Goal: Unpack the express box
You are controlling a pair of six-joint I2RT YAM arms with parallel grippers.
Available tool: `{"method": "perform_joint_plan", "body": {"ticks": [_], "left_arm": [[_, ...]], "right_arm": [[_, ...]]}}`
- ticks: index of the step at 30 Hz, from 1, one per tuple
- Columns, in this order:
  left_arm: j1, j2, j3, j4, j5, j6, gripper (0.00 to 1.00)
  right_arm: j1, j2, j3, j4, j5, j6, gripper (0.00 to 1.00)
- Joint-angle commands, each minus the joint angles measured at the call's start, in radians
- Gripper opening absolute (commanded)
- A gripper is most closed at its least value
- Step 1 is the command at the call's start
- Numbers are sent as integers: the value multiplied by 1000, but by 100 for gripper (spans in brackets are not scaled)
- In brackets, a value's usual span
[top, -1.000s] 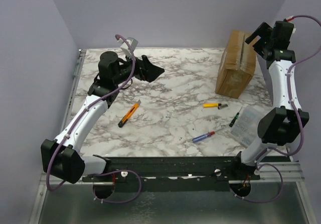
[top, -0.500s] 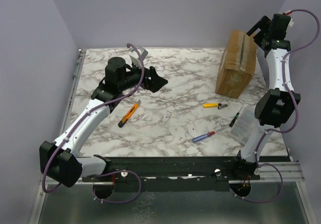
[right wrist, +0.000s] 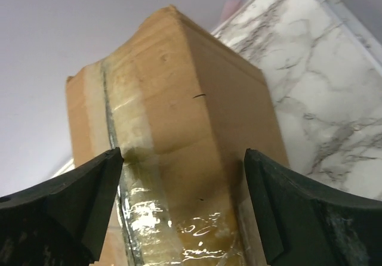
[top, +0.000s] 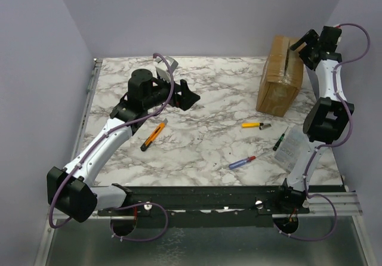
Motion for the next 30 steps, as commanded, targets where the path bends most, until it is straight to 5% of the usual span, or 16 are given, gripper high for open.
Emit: {"method": "perform_joint_plan", "body": {"ticks": [1,7,14,30], "left_arm": [[0,-15,-12,20,-50,-7,99],[3,-17,-14,20,-55,-17,99],[5,2,-13,21,-50,-33,99],[21,115,-14,15,-44,-84,99]], "right_arm": [[-6,8,-36,42,-231,6,86],[-3,-66,-289,242,-538,112,85],[47,-203,-585,480,-669,215,89],[302,-213,-661,617,-476,388,89]]}}
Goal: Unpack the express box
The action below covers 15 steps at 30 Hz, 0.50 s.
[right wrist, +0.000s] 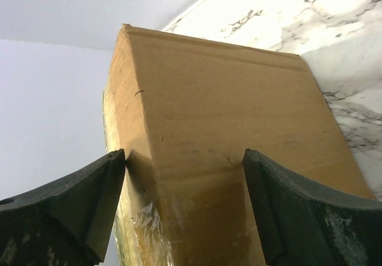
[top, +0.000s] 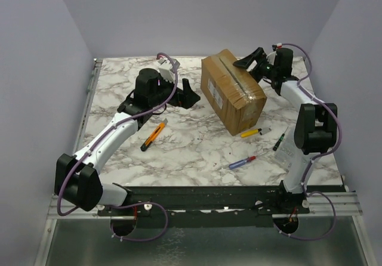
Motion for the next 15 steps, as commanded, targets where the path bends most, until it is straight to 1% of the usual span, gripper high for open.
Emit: {"method": "perform_joint_plan", "body": {"ticks": [1,4,9,12,15], "left_arm": [[10,35,-8,7,-7,-25,99],[12,56,-12,9,-7,-34,99],[14,129,-6,10,36,-66,98],[15,168,-2,11,59,-78,98],[16,185,-5,10,63,-81,98]], "right_arm": [[44,0,-38,56,85,101,89],[74,-52,-135,113,144,174,90],[122,-161,-345,256,210,365,92],[151,-215,-418,314,219,415,93],[176,-274,-450,314,218,412,95]]}}
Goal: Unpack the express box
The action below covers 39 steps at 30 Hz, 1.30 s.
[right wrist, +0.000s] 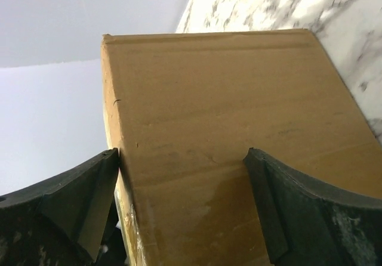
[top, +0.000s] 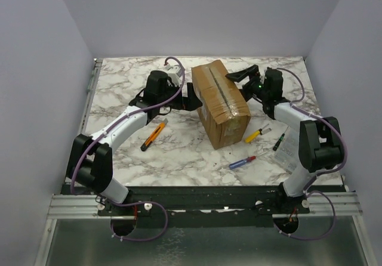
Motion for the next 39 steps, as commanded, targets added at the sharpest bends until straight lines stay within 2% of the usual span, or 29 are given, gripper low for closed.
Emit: {"method": "perform_joint_plan", "body": {"ticks": [1,5,9,12,14,16,19,26,32,37,39], "left_arm": [[8,22,-5,7,42,-23,98],[8,20,-11,11,49,-25,98],[7,46,-20,32,70,-44,98],[7,64,-20,37,87,-54,95],[7,63,-21,48,100,-62,95],[6,58,-28,61,114,-78,95],[6,43,-46,106,125,-99,95],[-5,33,-66,138,126,-97,95],[-5,39,-51,147,105,-87,95],[9,59,2,138,64,-93,95],[30,20,-7,99,-5,-83,99]], "right_arm": [[40,-89,-53,40,33,57,96],[63,-155,-56,-33,52,-24,100],[57,-204,-25,-175,31,-248,100],[40,-225,33,-284,-121,-464,100],[29,-222,104,-438,-229,-588,100],[20,-241,146,-589,-233,-668,100],[-13,-297,114,-647,-247,-697,100],[-30,-410,-109,-476,-391,-603,100],[-7,-457,-248,-300,-421,-474,100],[44,-480,-287,-181,-372,-391,100],[46,-478,-270,-225,-332,-420,100]]}}
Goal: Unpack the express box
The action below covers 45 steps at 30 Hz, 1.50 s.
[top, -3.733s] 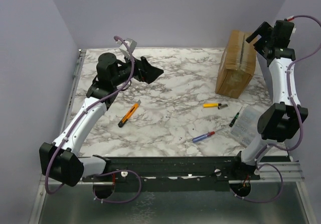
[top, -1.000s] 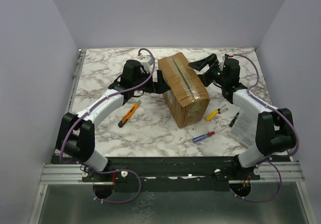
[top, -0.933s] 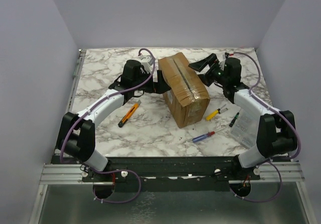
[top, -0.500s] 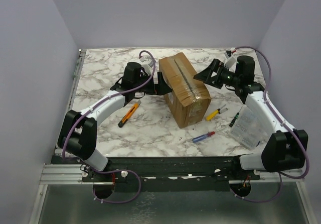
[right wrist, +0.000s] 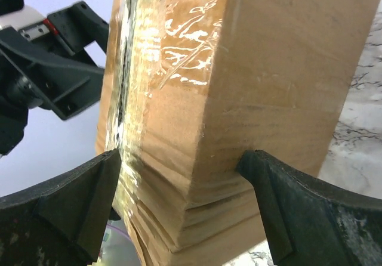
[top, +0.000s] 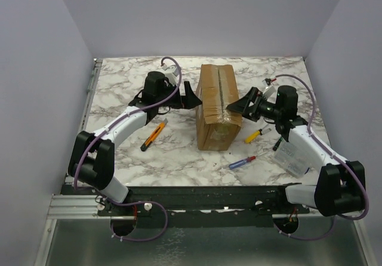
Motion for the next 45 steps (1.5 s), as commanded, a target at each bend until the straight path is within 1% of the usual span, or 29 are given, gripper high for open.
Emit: {"method": "perform_joint_plan", "body": {"ticks": [1,4,6,7,10,12,13,15,20,22,27,29,32,35,38,41,44,45], "left_arm": [[18,-67,25,-25,-127,19,99],[33,-168,-8,-164,-319,75,99],[68,-250,-38,-261,-452,74,99],[84,-278,-63,-280,-476,67,99],[180,-383,-158,-321,-561,1,99],[202,-408,-215,-324,-614,-24,99],[205,-396,-232,-335,-646,-23,99],[210,-332,-237,-356,-639,-13,99],[210,-104,-175,-371,-453,118,99],[207,-34,-161,-372,-414,150,99],[179,26,-176,-357,-449,208,99],[143,47,-172,-360,-498,221,98],[84,83,-152,-383,-576,232,91],[50,109,-137,-413,-633,238,79],[40,127,-135,-429,-638,241,65],[28,133,-133,-430,-615,240,48],[18,121,-130,-431,-598,244,32],[17,112,-131,-431,-590,242,29]], "right_arm": [[54,-16,25,-13,3,22,100],[53,-17,107,-214,97,-109,100],[53,-41,154,-332,168,-193,100],[53,-49,167,-350,189,-212,100],[53,-83,202,-397,250,-284,100],[53,-84,234,-434,267,-317,100],[53,-83,248,-453,267,-333,100],[53,-80,262,-469,250,-350,100],[53,-108,249,-480,224,-384,100],[53,-128,228,-464,207,-380,100],[53,-161,180,-438,158,-362,100],[53,-166,170,-441,161,-365,100],[53,-165,159,-449,187,-375,100],[53,-165,160,-474,238,-394,100],[53,-173,169,-505,305,-402,100],[53,-203,169,-532,413,-396,100],[53,-231,151,-527,491,-388,100],[53,-241,147,-530,530,-377,100]]}}
